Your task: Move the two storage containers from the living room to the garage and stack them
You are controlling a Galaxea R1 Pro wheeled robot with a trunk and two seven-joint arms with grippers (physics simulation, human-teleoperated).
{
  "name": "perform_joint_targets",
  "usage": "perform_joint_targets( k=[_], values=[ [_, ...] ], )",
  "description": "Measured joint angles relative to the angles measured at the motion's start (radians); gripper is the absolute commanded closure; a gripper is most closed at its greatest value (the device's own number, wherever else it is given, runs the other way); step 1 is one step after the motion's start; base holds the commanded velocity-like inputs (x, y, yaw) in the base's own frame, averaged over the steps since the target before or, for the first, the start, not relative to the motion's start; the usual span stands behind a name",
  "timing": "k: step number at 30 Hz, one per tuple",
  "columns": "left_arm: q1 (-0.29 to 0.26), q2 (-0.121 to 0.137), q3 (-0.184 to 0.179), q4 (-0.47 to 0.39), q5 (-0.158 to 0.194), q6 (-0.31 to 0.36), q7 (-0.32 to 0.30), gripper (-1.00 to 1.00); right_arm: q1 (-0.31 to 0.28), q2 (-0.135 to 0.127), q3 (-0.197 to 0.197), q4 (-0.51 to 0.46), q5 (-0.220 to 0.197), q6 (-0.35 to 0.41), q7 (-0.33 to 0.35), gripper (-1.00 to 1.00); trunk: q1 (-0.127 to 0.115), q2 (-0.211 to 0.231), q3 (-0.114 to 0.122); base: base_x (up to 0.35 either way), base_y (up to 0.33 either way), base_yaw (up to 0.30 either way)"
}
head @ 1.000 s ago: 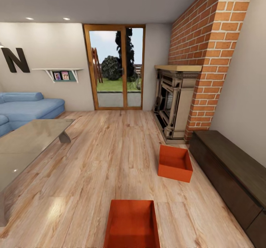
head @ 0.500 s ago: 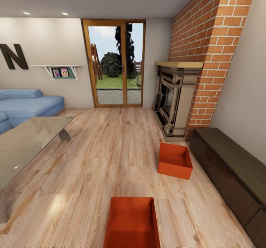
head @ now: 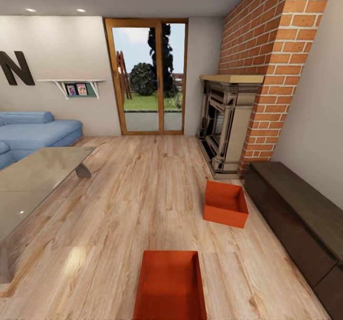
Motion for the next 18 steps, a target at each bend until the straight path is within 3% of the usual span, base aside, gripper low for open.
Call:
perform_joint_targets(
  k=[18],
  values=[
    [0.000, 0.000, 0.000, 0.000, 0.000, 0.000, 0.000, -1.00, 0.000, -0.002, 0.001, 0.000, 0.001, 0.000, 0.001, -1.00, 0.000, 0.000, -0.029, 0.000, 0.000, 0.000]
  ],
)
